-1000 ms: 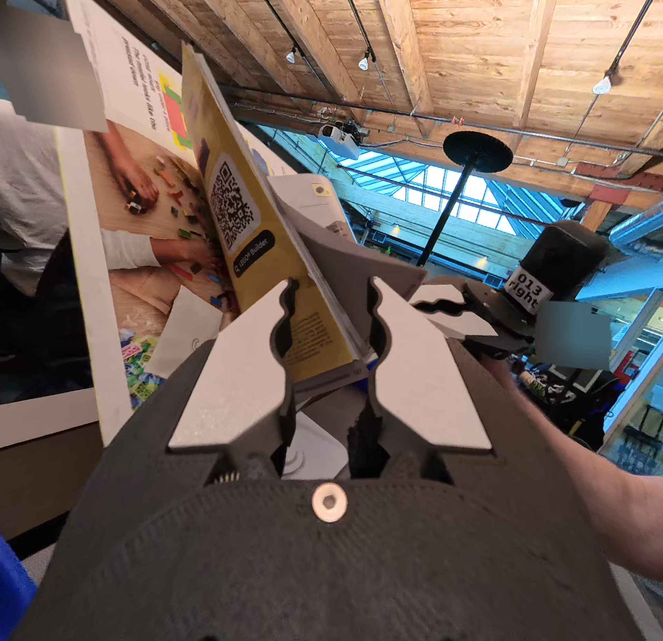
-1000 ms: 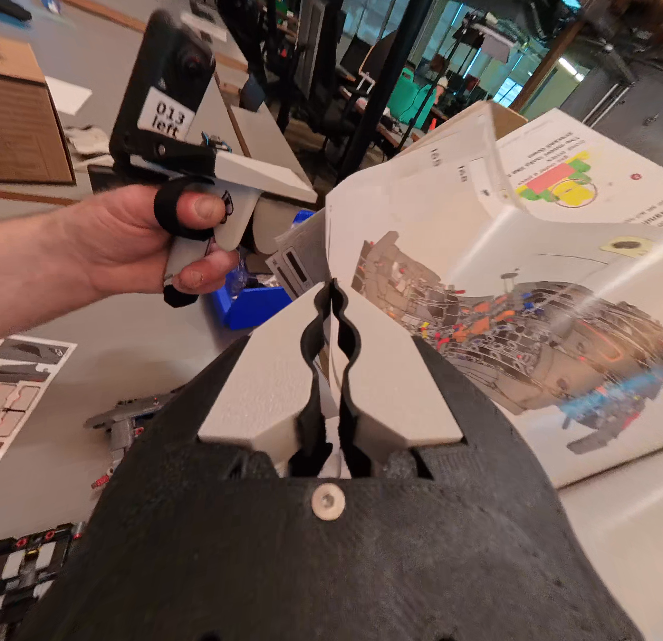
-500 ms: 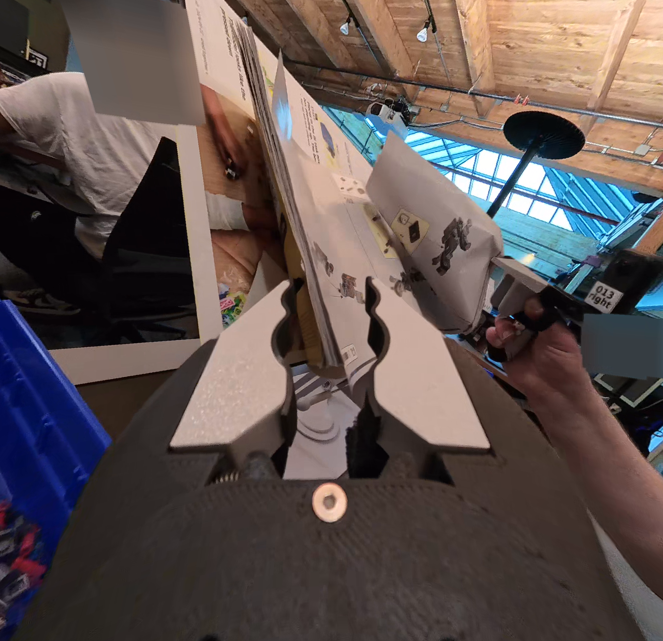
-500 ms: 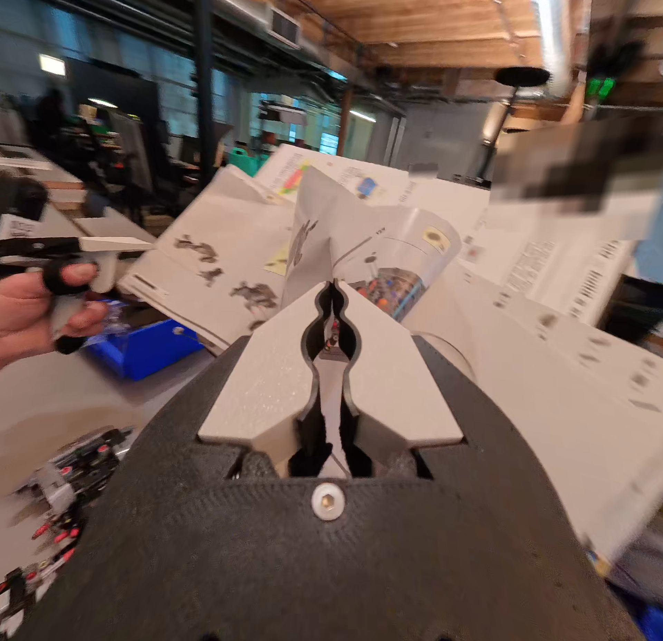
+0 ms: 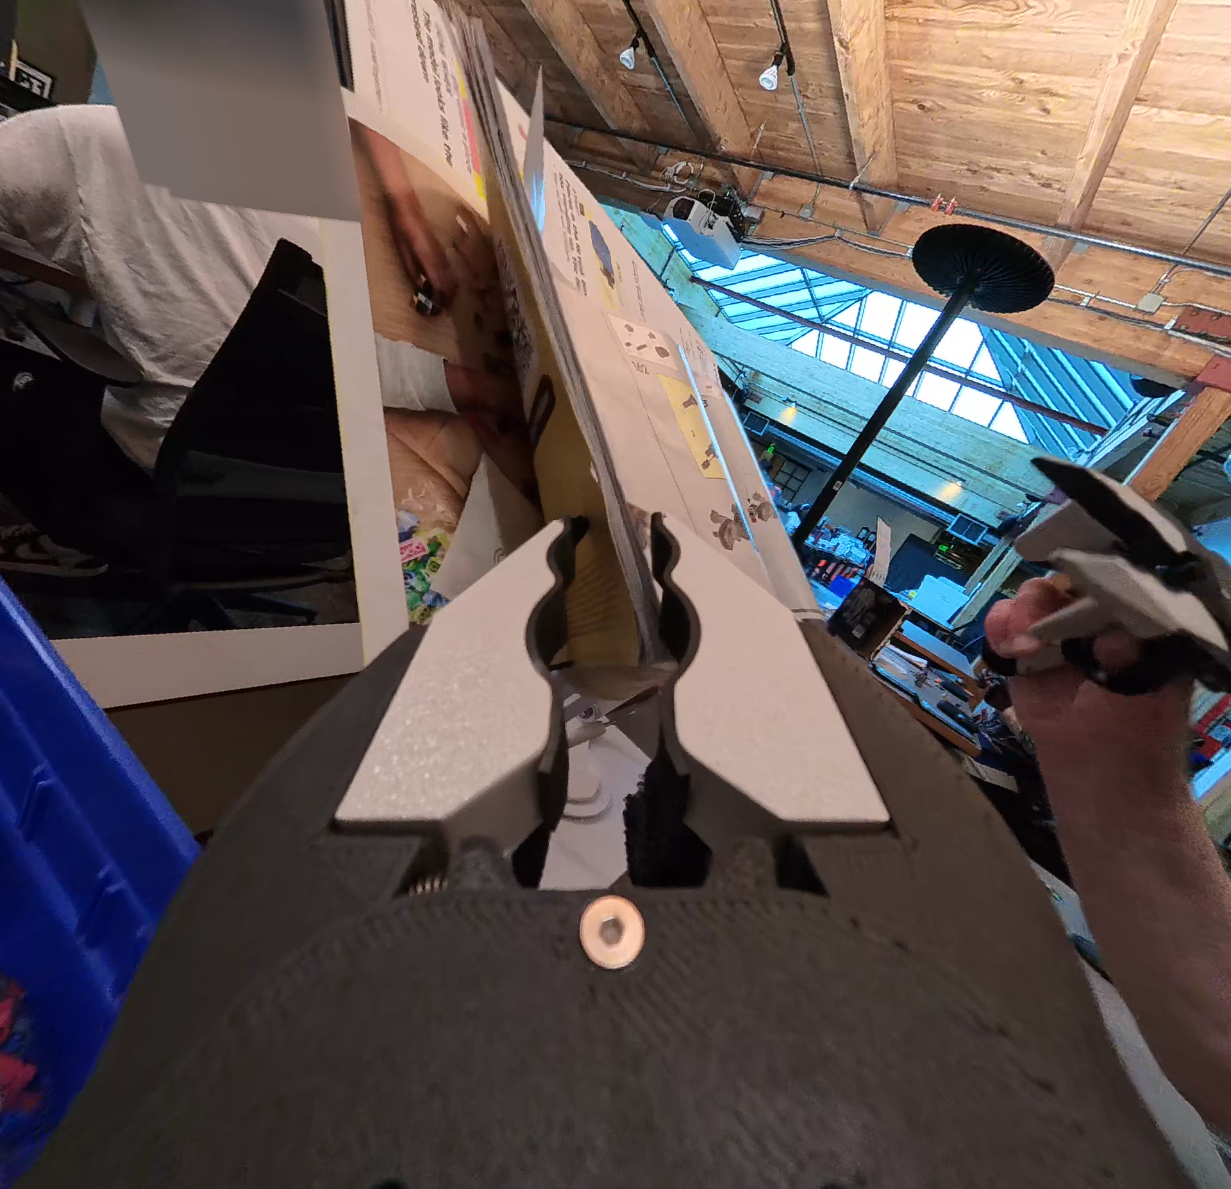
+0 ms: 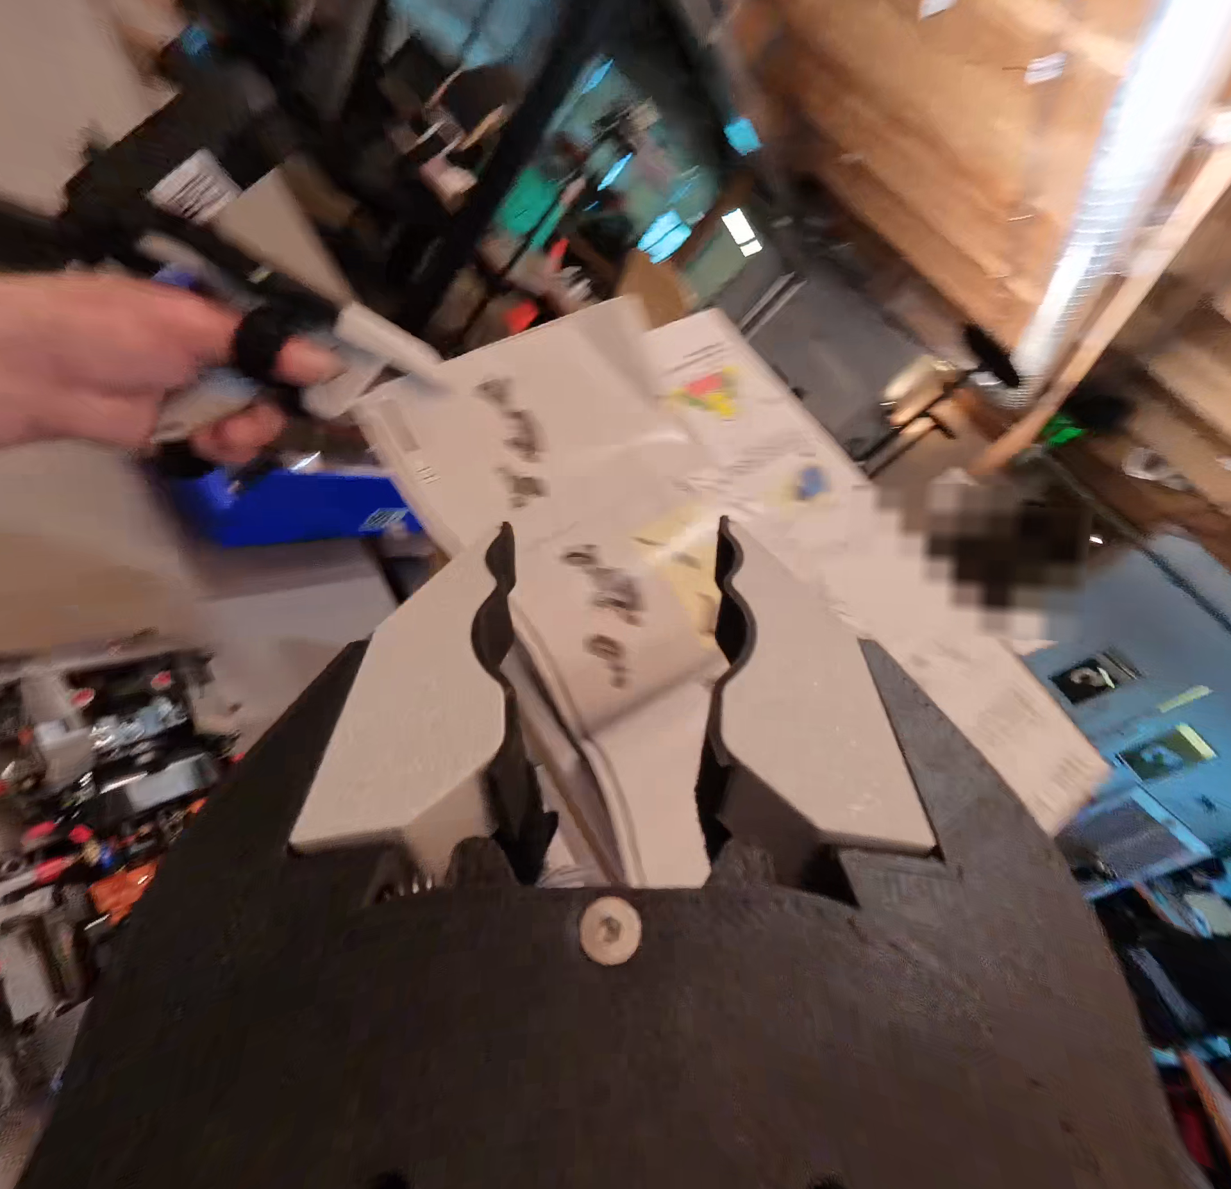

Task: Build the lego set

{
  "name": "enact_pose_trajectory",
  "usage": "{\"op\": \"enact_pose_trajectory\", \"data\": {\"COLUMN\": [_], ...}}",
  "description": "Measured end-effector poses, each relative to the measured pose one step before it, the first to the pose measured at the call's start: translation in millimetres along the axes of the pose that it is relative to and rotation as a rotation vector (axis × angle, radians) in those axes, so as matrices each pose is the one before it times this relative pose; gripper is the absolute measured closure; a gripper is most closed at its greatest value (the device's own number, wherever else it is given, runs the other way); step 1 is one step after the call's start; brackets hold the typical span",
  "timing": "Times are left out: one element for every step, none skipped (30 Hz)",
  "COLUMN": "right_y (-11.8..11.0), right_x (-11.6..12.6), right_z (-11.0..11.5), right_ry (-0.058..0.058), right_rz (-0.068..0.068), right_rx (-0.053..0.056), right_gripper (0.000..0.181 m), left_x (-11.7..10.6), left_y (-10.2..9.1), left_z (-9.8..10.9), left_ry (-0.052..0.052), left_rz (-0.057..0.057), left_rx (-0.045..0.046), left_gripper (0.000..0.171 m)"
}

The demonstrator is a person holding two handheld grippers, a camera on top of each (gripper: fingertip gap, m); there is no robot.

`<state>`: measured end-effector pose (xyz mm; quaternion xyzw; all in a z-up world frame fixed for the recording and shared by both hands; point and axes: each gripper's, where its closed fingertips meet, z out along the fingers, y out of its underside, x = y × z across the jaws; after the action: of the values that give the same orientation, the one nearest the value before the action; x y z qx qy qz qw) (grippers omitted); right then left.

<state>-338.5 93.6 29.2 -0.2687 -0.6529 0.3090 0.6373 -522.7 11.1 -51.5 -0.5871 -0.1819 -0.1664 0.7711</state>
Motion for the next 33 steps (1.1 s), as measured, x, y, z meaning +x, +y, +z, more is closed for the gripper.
{"op": "enact_pose_trajectory", "data": {"right_y": [4.11, 4.54, 4.5, 6.55, 7.11, 6.13, 5.77, 4.91, 3.13, 1.74, 1.22, 1.71, 1.5, -1.23, -1.85, 0.3, -0.07, -1.37, -0.38, -0.27, -1.26, -0.86, 0.96, 1.69, 0.91, 2.44, 4.21, 4.6, 5.87, 9.5, 11.11, 8.93, 4.54], "right_x": [-23.15, -18.67, -17.94, -14.16, -9.96, -5.87, -0.8, 1.68, 1.22, 0.98, 1.18, 1.31, 0.82, 0.8, 0.88, 0.32, 0.75, 1.33, 1.1, 2.06, 3.72, 3.61, 3.27, 4.82, 6.06, 6.92, 9.3, 12.89, 14.98, 16.22, 15.35, 14.67, 15.98], "right_z": [20.44, 21.47, 21.55, 21.59, 20.2, 17.2, 13.15, 9.39, 5.75, 2.97, 1.28, 0.55, 0.03, -1.13, -1.29, -0.58, -0.94, -1.8, -2.12, -2.79, -4.48, -5.16, -4.73, -5.12, -6.43, -7.19, -8.06, -9.75, -10.47, -10.3, -9.68, -9.84, -10.45], "right_ry": [-0.0658, -0.039, -0.0433, -0.0358, -0.0259, -0.0128, 0.0113, 0.0184, 0.0071, -0.0004, -0.0005, 0.0031, 0.0002, 0.002, 0.0026, -0.0005, 0.0045, 0.008, 0.0036, 0.0093, 0.0181, 0.0131, 0.0093, 0.0181, 0.0225, 0.0202, 0.027, 0.0432, 0.0472, 0.0518, 0.0444, 0.0425, 0.0554], "right_rz": [-0.046, -0.0668, -0.0715, -0.0548, -0.0397, -0.0345, -0.0288, -0.0166, -0.0032, 0.0049, 0.0045, -0.0007, -0.0019, 0.0026, 0.0074, 0.0036, -0.0018, 0.0033, 0.0083, 0.0056, 0.009, 0.0106, 0.0077, 0.008, 0.0115, 0.0196, 0.0298, 0.0423, 0.053, 0.0584, 0.0589, 0.0472, 0.0384], "right_rx": [-0.0416, -0.0388, -0.0373, -0.0519, -0.0526, -0.0384, -0.0285, -0.0218, -0.0112, -0.0041, -0.0016, -0.0045, -0.0045, 0.0133, 0.0149, -0.0027, 0.0002, 0.0104, 0.0045, 0.0048, 0.0146, 0.0138, 0.0024, 0.0018, 0.0108, 0.0034, -0.0025, 0.0056, 0.0052, -0.0149, -0.0258, -0.0169, -0.0016], "right_gripper": [0.119, 0.119, 0.121, 0.116, 0.114, 0.118, 0.127, 0.133, 0.139, 0.146, 0.157, 0.167, 0.176, 0.181, 0.181, 0.181, 0.181, 0.181, 0.181, 0.181, 0.181, 0.181, 0.181, 0.181, 0.181, 0.181, 0.181, 0.181, 0.181, 0.181, 0.181, 0.181, 0.171], "left_x": [1.41, 1.43, 0.88, 0.63, 1.08, 0.67, -0.37, -1.08, -1.32, -1.01, -0.3, -0.31, -0.41, -0.23, -0.16, -0.08, 0.15, 0.2, 0.45, 0.28, 0.3, 0.68, 1.07, 0.31, -0.75, -1.16, -0.92, -0.63, -0.57, -0.07, 0.36, 0.38, 0.13], "left_y": [-0.15, -0.32, -0.13, -0.25, -0.75, -0.74, -0.57, -0.13, 0.25, 0.08, -0.22, 0.01, 0.64, 0.84, 0.09, -0.65, -0.48, -1.14, -2.21, -1.68, -0.38, 0.15, 0.06, 0.21, 0.59, 0.68, 0.22, 0.35, 0.42, 0.08, 0.03, -0.04, 0.06], "left_z": [0.4, 0.15, 0.03, -0.34, -0.5, -0.57, -0.63, -0.64, -0.4, -0.33, -0.26, -0.01, 0.36, 0.36, -0.15, -0.5, -0.61, -0.9, -1.24, -0.89, -0.4, 0.16, 0.4, 0.51, 0.32, 0.16, -0.07, -0.17, -0.24, -0.07, 0.08, 0.12, 0.18], "left_ry": [0.0073, 0.0069, 0.0031, 0.001, 0.0082, 0.0081, 0.0001, -0.007, -0.0062, -0.0014, 0.0054, 0.0049, 0.0023, 0.002, 0.0011, 0.0013, 0.0009, -0.0011, -0.0006, -0.0007, -0.0012, 0.0018, 0.004, 0.0025, -0.0017, -0.0019, 0.0003, 0.0013, 0.0002, 0.0012, 0.0025, 0.0016, 0.001], "left_rz": [-0.0057, -0.0048, -0.0012, 0.0024, -0.0021, -0.0078, -0.0018, 0.0081, 0.0066, -0.0008, -0.0065, -0.0077, -0.004, -0.0007, 0.0001, -0.0011, 0.0001, 0.0032, 0.0035, 0.0004, 0.0025, 0.0034, 0.0025, -0.0015, -0.0032, -0.0041, -0.0039, -0.0041, -0.0037, -0.0017, 0.0004, 0.0002, -0.0022], "left_rx": [0.0016, 0.002, -0.0008, -0.00114, 0.00149, 0.00137, -0.00027, -0.0025, -0.00376, -0.00127, 0.00294, 0.00328, -0.00021, -0.00284, 0.00023, 0.00254, -0.00035, 0.00293, 0.00877, 0.00556, -0.00141, -0.00193, 0.00139, 0.00218, 0.00111, 0.00155, 0.00366, 0.00096, -0.00103, -0.00049, -0.00059, -0.00036, 0.00019], "left_gripper": [0.152, 0.152, 0.152, 0.151, 0.151, 0.15, 0.15, 0.149, 0.149, 0.149, 0.148, 0.148, 0.148, 0.147, 0.147, 0.147, 0.146, 0.146, 0.146, 0.145, 0.143, 0.142, 0.142, 0.142, 0.142, 0.142, 0.142, 0.143, 0.144, 0.145, 0.145, 0.146, 0.146]}}
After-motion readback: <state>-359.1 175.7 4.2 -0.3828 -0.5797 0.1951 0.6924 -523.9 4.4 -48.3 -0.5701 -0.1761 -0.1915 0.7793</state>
